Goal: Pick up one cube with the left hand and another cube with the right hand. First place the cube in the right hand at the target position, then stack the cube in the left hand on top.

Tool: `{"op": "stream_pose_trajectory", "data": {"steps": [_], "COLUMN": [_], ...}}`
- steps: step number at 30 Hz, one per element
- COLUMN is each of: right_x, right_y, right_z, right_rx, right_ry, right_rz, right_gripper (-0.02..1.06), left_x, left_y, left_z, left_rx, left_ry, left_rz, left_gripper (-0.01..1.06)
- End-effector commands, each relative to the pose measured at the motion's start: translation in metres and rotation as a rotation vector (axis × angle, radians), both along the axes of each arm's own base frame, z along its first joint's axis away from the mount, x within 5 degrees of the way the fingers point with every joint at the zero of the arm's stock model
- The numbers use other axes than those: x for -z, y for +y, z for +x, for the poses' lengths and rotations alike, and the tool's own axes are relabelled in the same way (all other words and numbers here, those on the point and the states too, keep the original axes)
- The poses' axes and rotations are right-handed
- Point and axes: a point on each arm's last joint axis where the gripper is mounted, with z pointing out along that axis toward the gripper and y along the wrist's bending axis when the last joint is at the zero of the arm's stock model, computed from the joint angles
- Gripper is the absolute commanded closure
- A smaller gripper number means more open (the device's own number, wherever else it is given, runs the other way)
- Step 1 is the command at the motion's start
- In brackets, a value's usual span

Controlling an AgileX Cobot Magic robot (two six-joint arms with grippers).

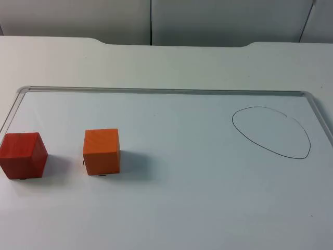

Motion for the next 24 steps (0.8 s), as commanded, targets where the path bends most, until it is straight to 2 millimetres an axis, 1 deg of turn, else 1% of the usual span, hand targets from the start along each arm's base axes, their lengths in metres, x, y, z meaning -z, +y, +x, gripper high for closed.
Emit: {"op": "stream_pose_trajectory", "data": {"steps": [1, 5, 7, 8, 10, 12, 13, 14, 18, 19, 23, 24], "right_x": [-0.001, -0.011, -0.02, -0.02, -0.036, -0.05, -0.05, -0.059, -0.088, -0.088, -0.113, -0.113], "right_y": [0.0, -0.001, -0.001, -0.001, 0.001, 0.003, 0.003, 0.004, 0.012, 0.012, 0.022, 0.022], "right_z": [0.0, -0.004, 0.001, 0.001, 0.014, 0.031, 0.031, 0.039, 0.084, 0.084, 0.135, 0.135], "right_rx": [-0.001, -0.005, -0.005, -0.005, -0.02, -0.048, -0.048, -0.066, -0.143, -0.143, -0.279, -0.279], "right_ry": [-0.012, -0.057, -0.048, -0.048, -0.025, -0.004, -0.004, -0.007, 0.034, 0.034, 0.071, 0.071], "right_rz": [0.0, -0.021, -0.021, -0.021, -0.014, -0.024, -0.024, -0.023, 0.013, 0.013, 0.004, 0.004], "right_gripper": [0.0, 0.0, 0.0, 0.0, 0.0, 0.0, 0.0, 0.0, 0.01, 0.01, 0.03, 0.03], "left_x": [0.001, 0.001, 0.001, 0.001, 0.001, 0.001, 0.001, 0.001, 0.001, 0.001, 0.001, 0.001], "left_y": [0.0, 0.0, 0.0, 0.0, 0.0, 0.0, 0.0, 0.0, 0.002, 0.002, 0.001, 0.001], "left_z": [0.0, 0.0, 0.0, 0.0, 0.0, 0.001, 0.001, 0.001, 0.001, 0.001, 0.001, 0.001], "left_rx": [0.001, 0.001, 0.001, 0.001, 0.001, 0.001, 0.001, -0.001, -0.015, -0.015, -0.007, -0.007], "left_ry": [-0.002, -0.002, -0.002, -0.002, -0.002, -0.005, -0.005, -0.005, -0.007, -0.007, -0.006, -0.006], "left_rz": [-0.003, -0.003, -0.003, -0.003, -0.003, -0.003, -0.003, 0.0, 0.021, 0.021, 0.009, 0.009], "left_gripper": [0.0, 0.0, 0.0, 0.0, 0.0, 0.0, 0.0, 0.0, 0.0, 0.0, 0.0, 0.0]}}
